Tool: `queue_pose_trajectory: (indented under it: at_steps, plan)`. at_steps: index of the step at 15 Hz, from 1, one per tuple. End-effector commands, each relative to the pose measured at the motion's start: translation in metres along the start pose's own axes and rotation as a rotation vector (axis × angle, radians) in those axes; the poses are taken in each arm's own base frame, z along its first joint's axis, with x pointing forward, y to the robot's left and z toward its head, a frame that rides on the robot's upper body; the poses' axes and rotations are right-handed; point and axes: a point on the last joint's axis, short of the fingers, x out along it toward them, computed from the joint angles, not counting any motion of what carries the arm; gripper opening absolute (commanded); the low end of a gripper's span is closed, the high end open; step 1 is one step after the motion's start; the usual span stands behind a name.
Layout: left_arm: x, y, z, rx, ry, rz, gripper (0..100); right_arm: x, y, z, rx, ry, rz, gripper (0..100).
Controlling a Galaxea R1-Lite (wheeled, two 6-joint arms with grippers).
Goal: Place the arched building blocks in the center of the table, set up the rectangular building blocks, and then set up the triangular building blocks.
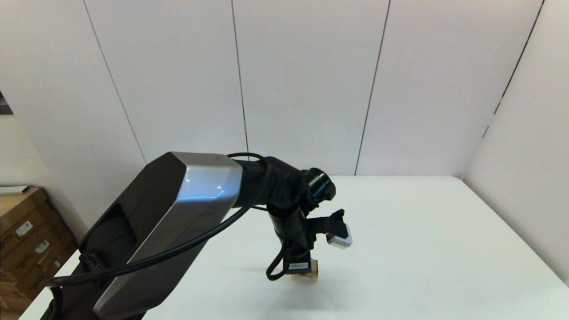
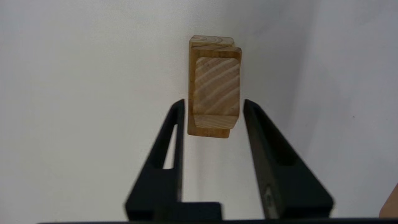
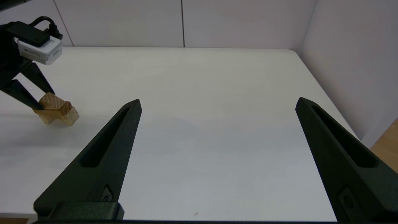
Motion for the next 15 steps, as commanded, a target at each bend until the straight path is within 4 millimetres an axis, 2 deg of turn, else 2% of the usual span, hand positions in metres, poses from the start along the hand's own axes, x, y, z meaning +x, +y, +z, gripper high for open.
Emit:
queue_pose_trajectory:
  at_steps: [1, 3, 4, 6, 7, 9, 10, 11, 13, 15]
  plan:
    - [0.001, 0.000, 0.000, 0.001, 0.002, -0.007, 100, 0.000, 0.000, 0.000, 0.000, 0.000, 0.001, 100]
    - [-0.001, 0.000, 0.000, -0.002, -0.001, -0.003, 100, 0.000, 0.000, 0.000, 0.000, 0.000, 0.001, 100]
    - [-0.009, 0.001, 0.000, -0.007, -0.013, 0.014, 100, 0.000, 0.000, 0.000, 0.000, 0.000, 0.001, 100]
    - [-0.043, 0.010, -0.002, -0.021, -0.088, 0.106, 100, 0.000, 0.000, 0.000, 0.000, 0.000, 0.001, 100]
    - [-0.069, 0.017, -0.007, -0.034, -0.137, 0.169, 100, 0.000, 0.000, 0.000, 0.000, 0.000, 0.001, 100]
    - [-0.133, 0.021, -0.025, -0.075, -0.222, 0.295, 100, 0.000, 0.000, 0.000, 0.000, 0.000, 0.001, 100]
    - [-0.168, 0.019, -0.039, -0.098, -0.256, 0.358, 100, 0.000, 0.000, 0.000, 0.000, 0.000, 0.001, 100]
    - [-0.206, 0.014, -0.063, -0.142, -0.282, 0.429, 100, 0.000, 0.000, 0.000, 0.000, 0.000, 0.002, 100]
    - [-0.260, -0.006, -0.105, -0.217, -0.305, 0.538, 100, 0.000, 0.000, 0.000, 0.000, 0.001, 0.001, 100]
    - [-0.305, -0.043, -0.145, -0.313, -0.328, 0.644, 100, 0.000, 0.000, 0.000, 0.000, 0.000, 0.001, 100]
